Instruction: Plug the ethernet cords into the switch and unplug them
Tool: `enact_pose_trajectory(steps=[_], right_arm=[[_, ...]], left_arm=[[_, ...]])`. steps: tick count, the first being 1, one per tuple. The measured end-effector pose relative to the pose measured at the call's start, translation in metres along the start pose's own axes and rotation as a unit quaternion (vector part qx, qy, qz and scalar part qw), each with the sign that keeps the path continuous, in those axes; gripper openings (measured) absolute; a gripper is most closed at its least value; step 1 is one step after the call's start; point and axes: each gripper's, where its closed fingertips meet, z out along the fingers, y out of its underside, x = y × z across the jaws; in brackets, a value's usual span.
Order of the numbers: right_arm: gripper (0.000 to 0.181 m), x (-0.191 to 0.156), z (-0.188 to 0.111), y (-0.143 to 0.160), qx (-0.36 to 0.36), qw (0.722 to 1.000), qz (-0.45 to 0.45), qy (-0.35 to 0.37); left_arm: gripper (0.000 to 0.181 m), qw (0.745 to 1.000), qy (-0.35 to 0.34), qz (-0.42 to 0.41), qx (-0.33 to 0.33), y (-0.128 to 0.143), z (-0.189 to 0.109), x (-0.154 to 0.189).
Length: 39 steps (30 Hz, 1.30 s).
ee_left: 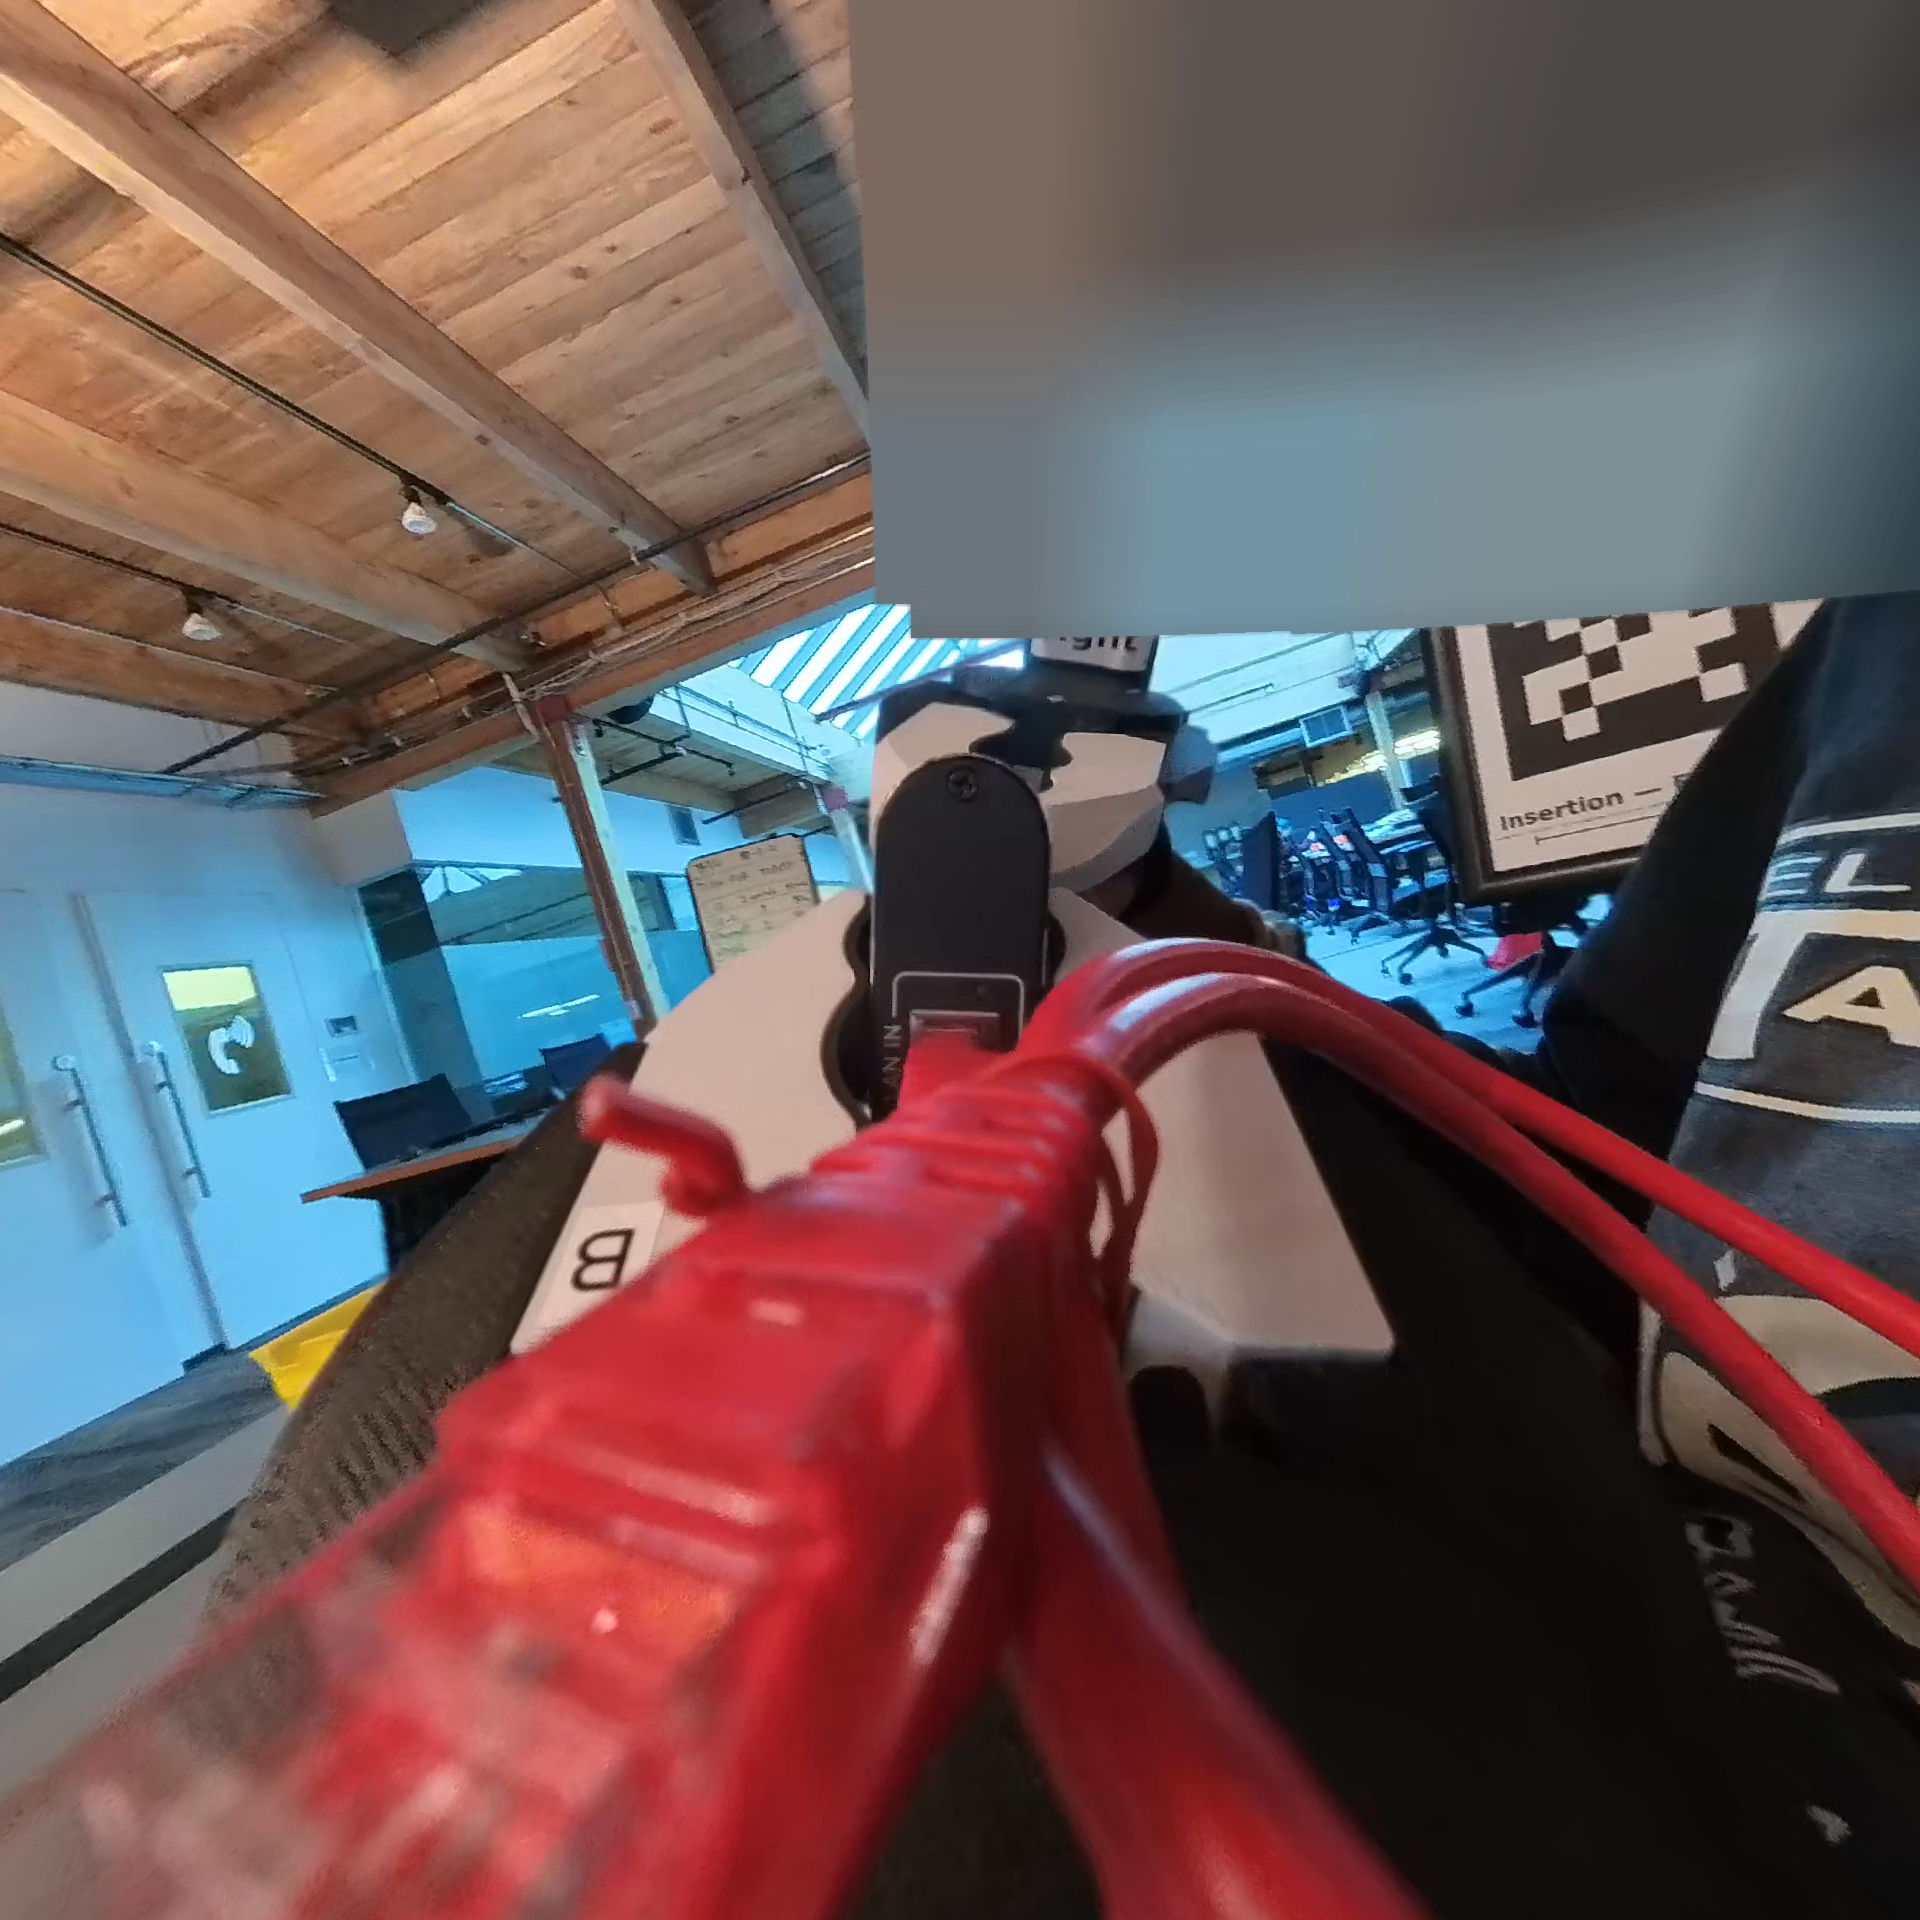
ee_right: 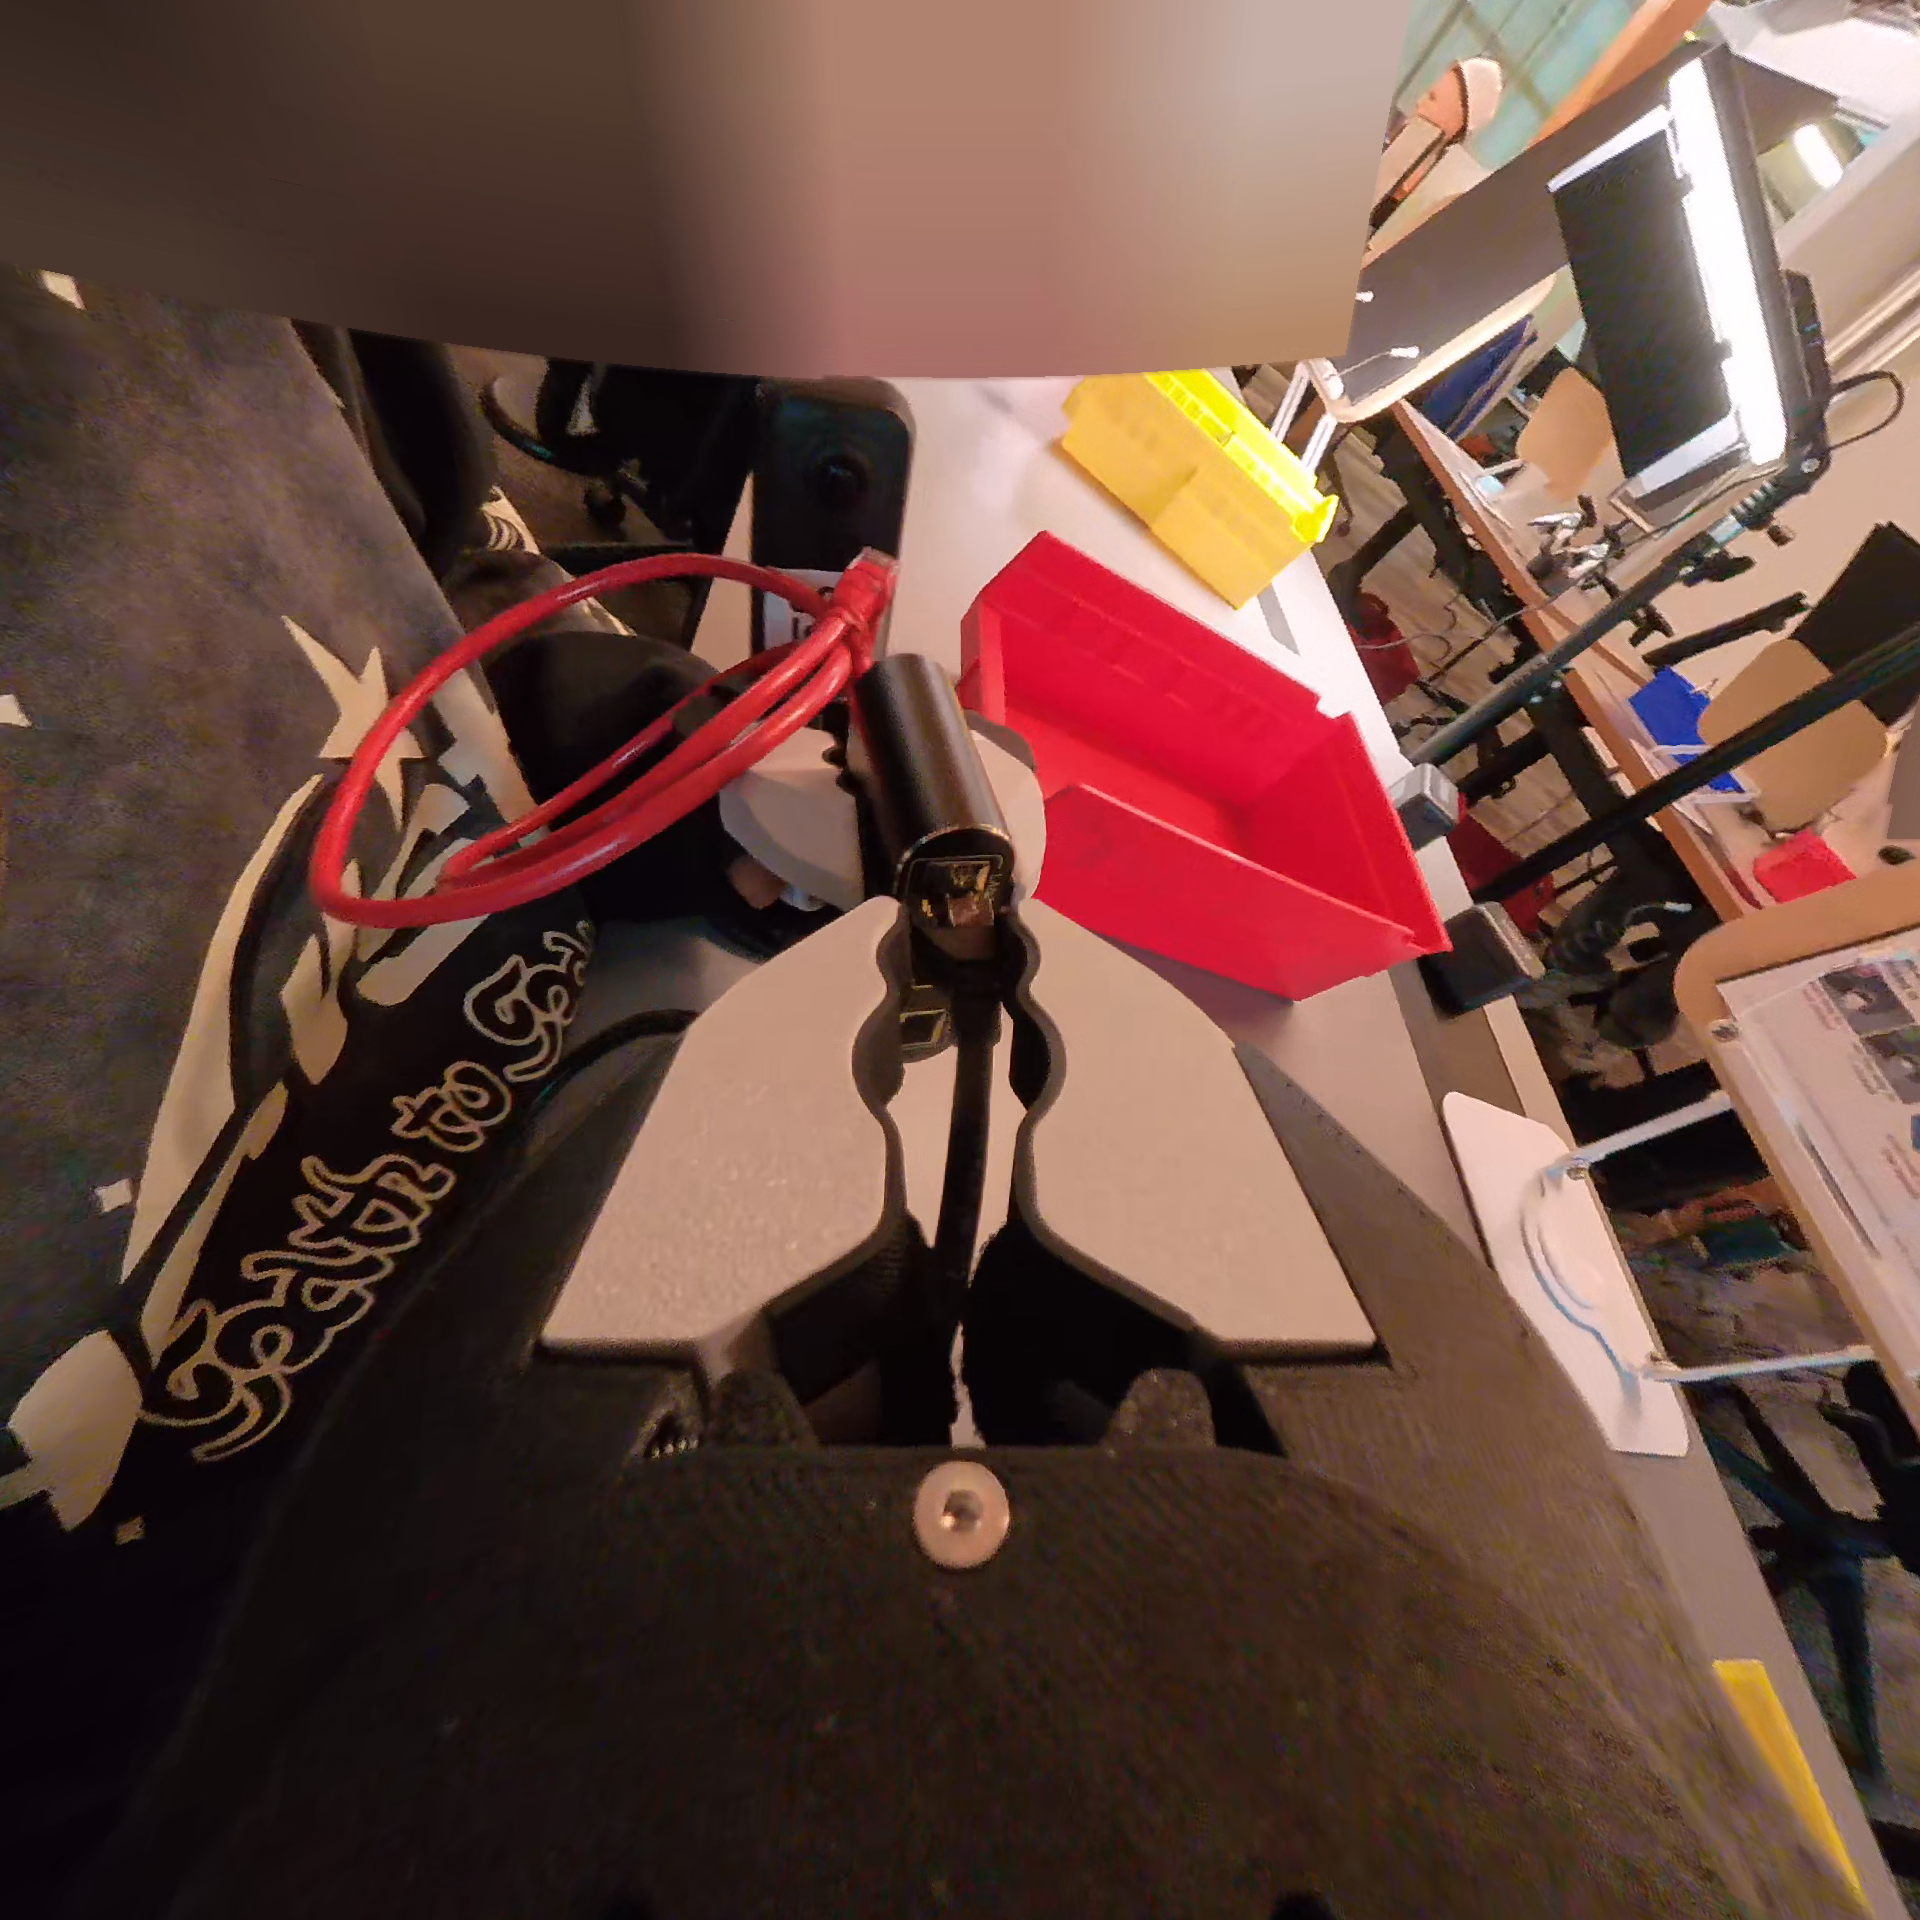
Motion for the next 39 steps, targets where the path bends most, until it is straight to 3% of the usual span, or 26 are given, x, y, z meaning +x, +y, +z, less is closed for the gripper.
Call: enact_pose_trajectory(steps=[1,13,17,28,39], right_arm=[[0.015,0.002,0.001,-0.001,-0.003,1.000,-0.004,0.007],[0.017,0.017,0.005,-0.002,-0.057,0.990,-0.068,0.105],[0.016,0.012,0.005,-0.002,-0.046,0.992,-0.077,0.088],[0.015,-0.005,-0.001,-0.006,0.046,0.999,0.005,-0.023],[0.014,0.002,0.001,-0.005,-0.014,0.995,-0.088,0.041]], left_arm=[[0.026,1.000,-0.008,0.009,0.001,-0.001,-0.001,-0.001],[0.026,0.994,-0.076,0.079,-0.011,-0.002,-0.005,-0.017],[0.026,0.993,-0.058,0.100,-0.023,-0.002,-0.006,-0.014],[0.026,0.999,0.004,0.047,-0.011,-0.002,-0.004,0.000],[0.027,0.997,-0.015,0.071,-0.015,0.000,-0.004,-0.001]])
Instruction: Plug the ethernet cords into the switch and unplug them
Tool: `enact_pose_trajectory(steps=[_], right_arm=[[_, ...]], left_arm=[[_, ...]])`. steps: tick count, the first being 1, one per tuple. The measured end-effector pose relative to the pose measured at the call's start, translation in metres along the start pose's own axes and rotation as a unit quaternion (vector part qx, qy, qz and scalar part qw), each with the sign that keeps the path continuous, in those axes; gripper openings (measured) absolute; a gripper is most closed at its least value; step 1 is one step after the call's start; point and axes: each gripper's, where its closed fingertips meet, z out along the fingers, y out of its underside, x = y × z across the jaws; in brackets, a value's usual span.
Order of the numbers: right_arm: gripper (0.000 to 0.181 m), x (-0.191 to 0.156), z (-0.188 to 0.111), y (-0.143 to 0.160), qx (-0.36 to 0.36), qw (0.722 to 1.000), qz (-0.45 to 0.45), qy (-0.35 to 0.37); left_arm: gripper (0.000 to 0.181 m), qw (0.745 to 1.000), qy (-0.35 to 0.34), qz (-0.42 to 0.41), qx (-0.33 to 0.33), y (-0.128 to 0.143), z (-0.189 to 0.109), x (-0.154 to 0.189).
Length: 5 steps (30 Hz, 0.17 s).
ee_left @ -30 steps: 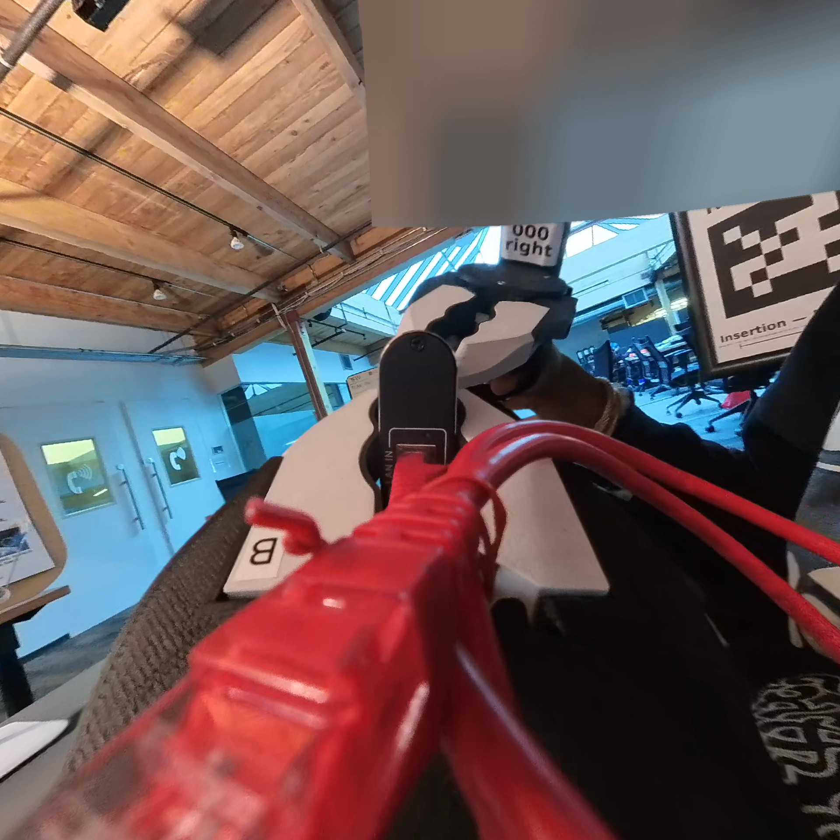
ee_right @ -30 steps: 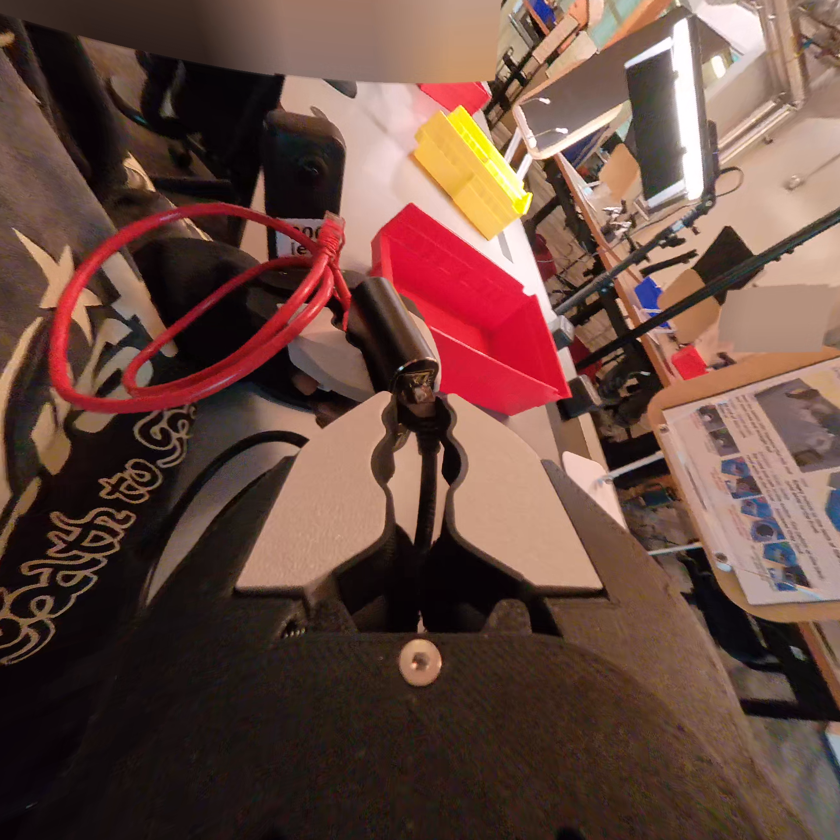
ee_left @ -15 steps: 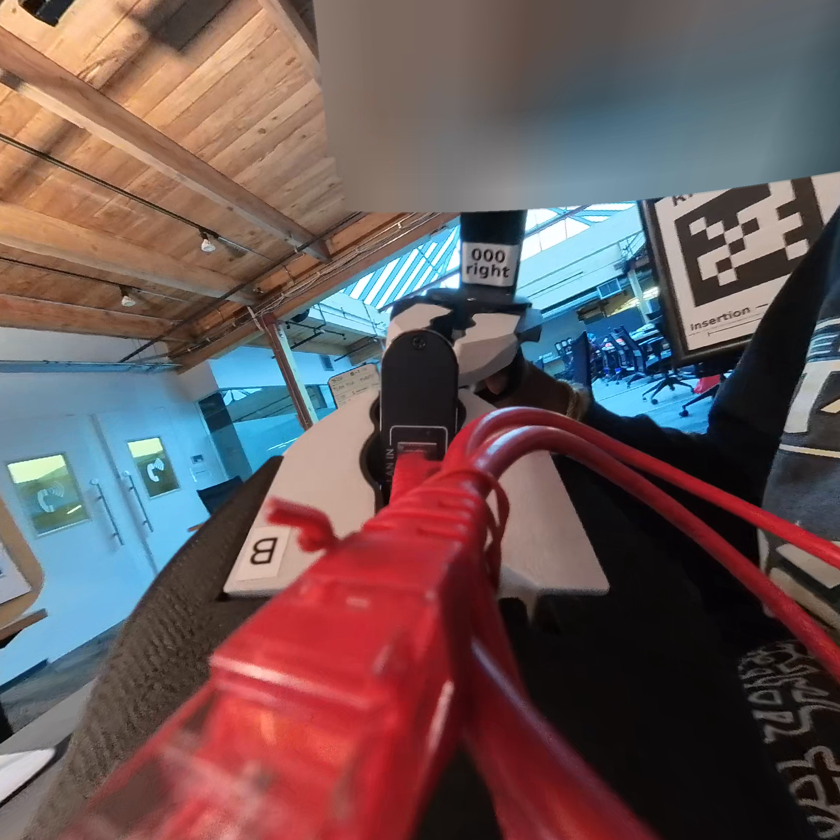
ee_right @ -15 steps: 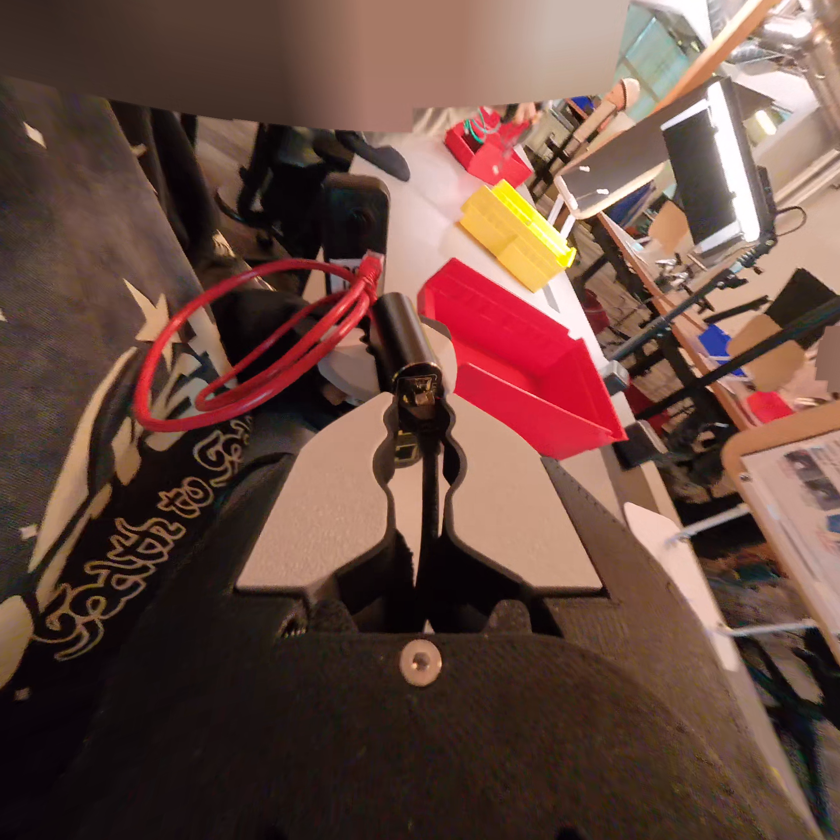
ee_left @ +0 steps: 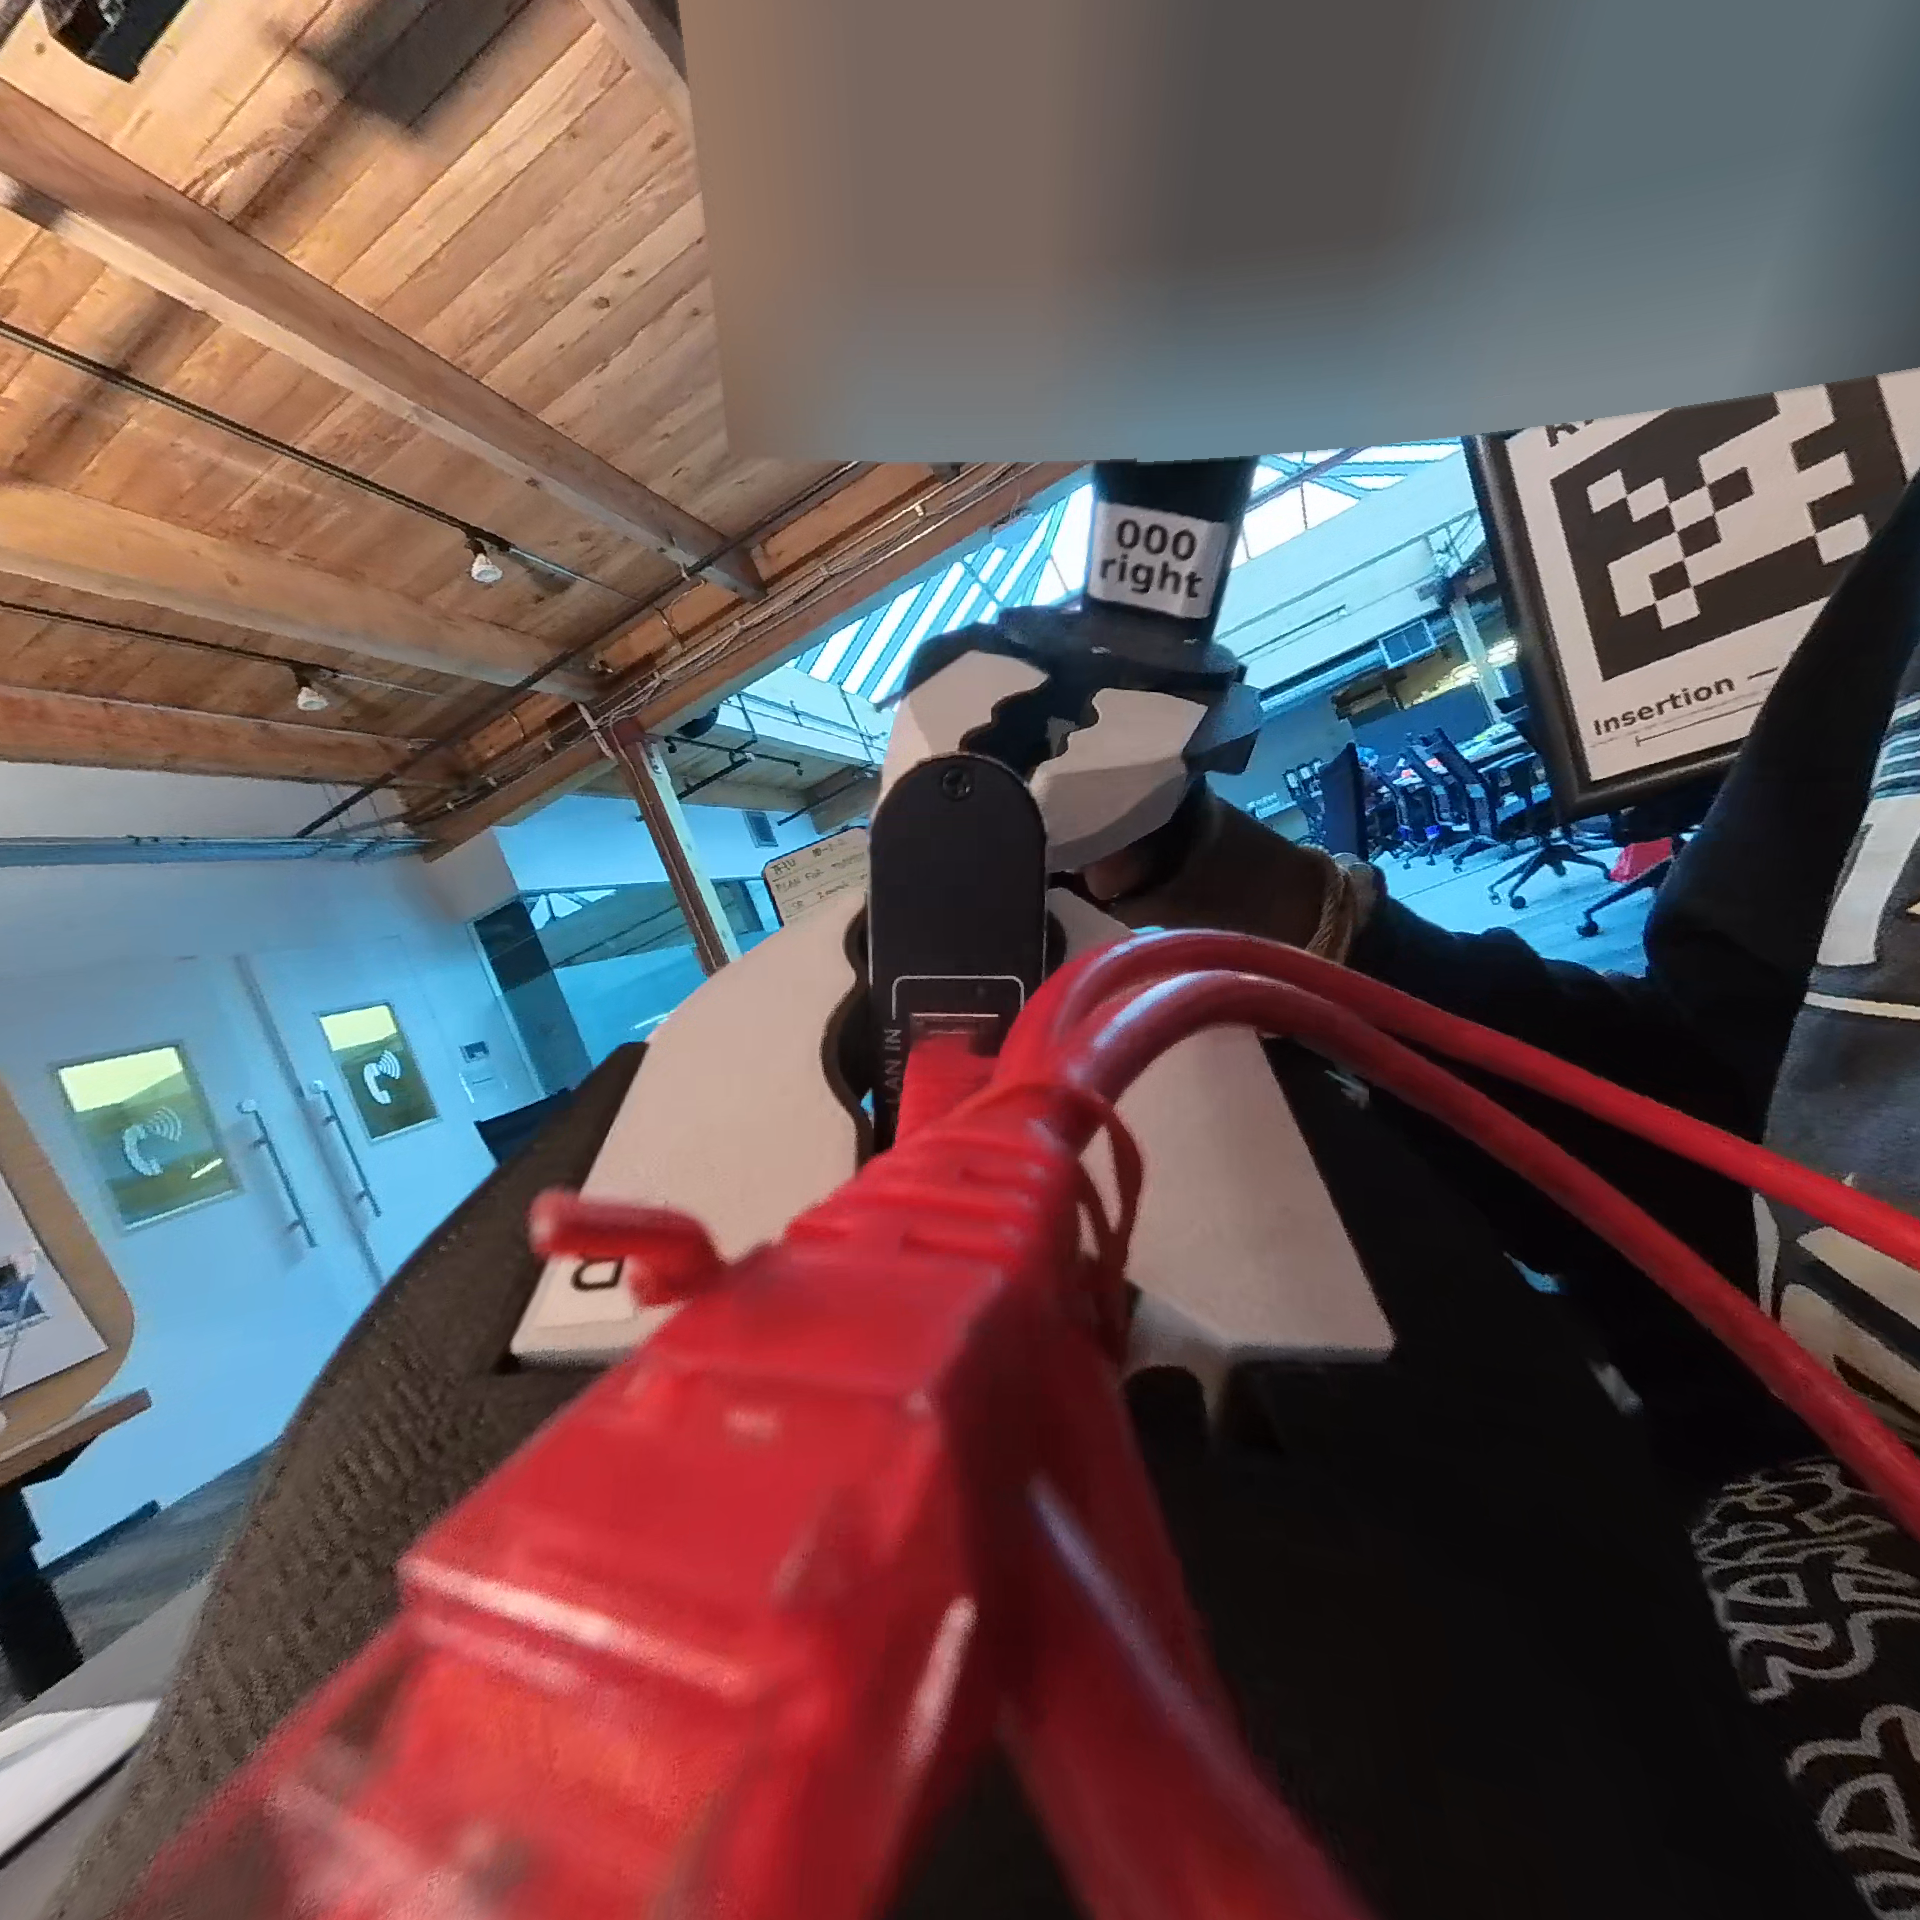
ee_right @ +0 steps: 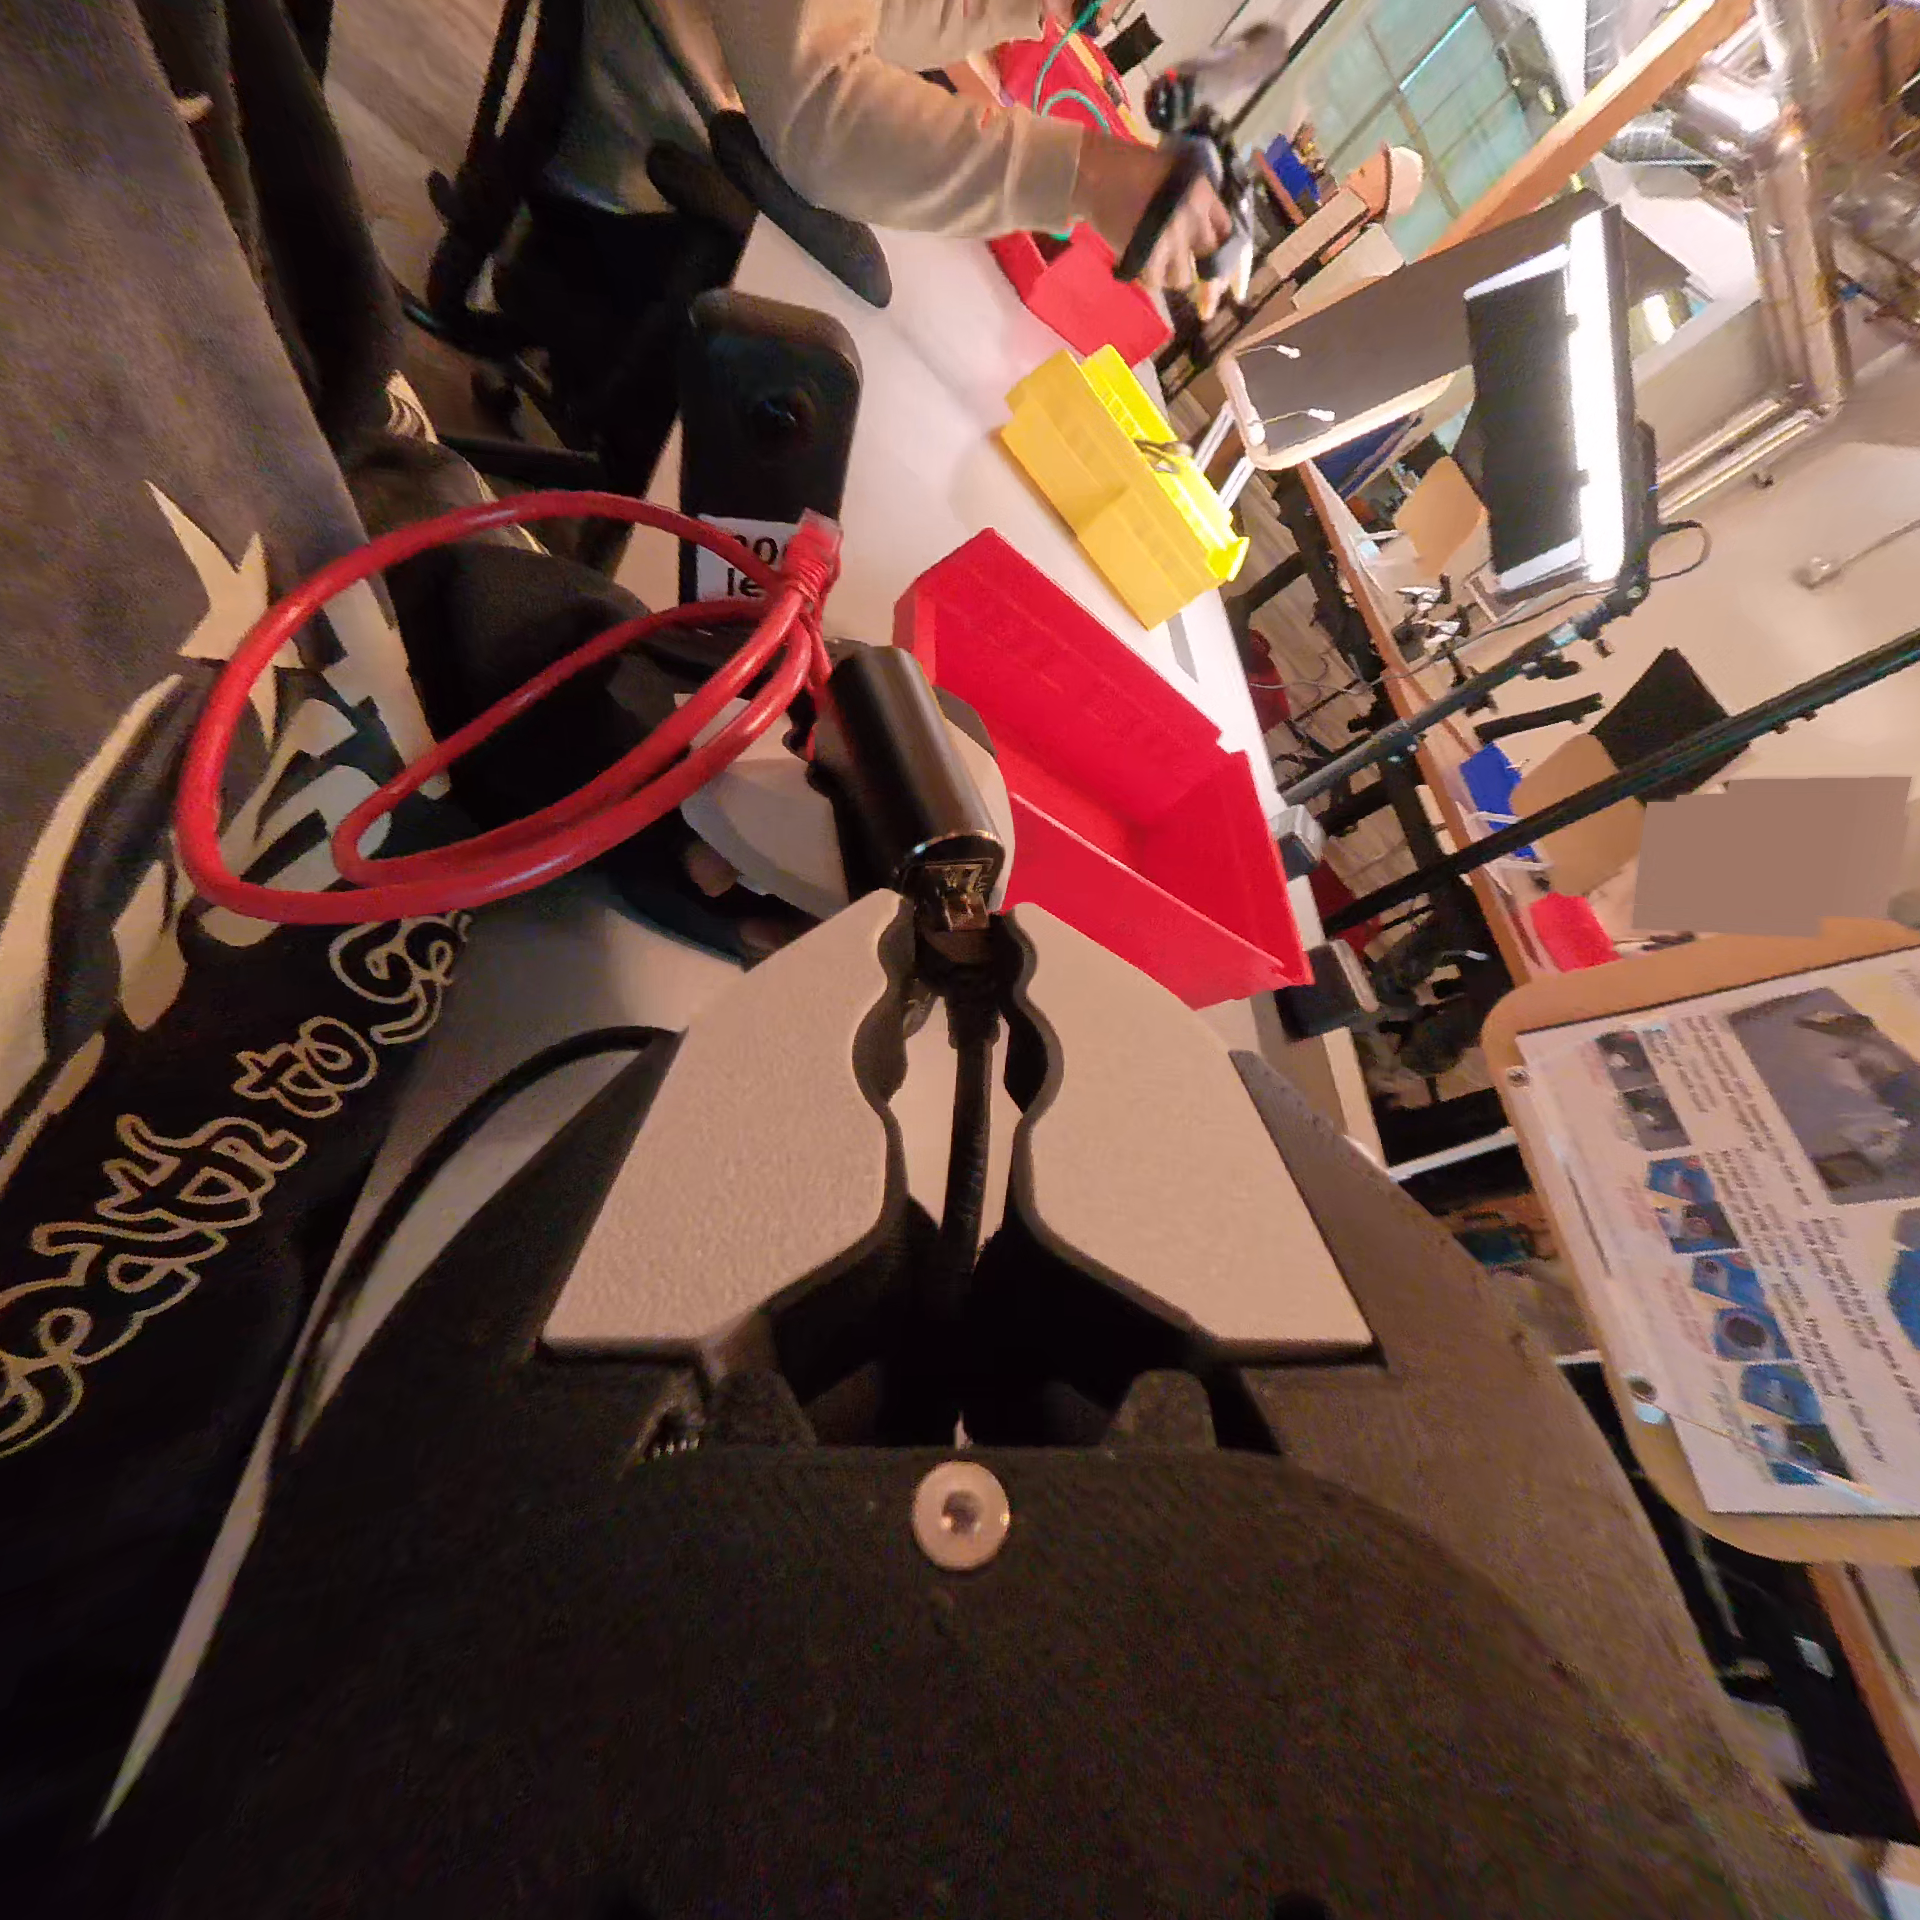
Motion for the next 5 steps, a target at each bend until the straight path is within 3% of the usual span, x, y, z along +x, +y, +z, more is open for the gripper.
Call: enact_pose_trajectory(steps=[5], right_arm=[[0.014,0.0098,0.0064,-0.0044,0.014,0.999,-0.016,0.042]], left_arm=[[0.026,0.999,-0.022,-0.019,0.016,-0.0053,-0.0033,-0.0096]])
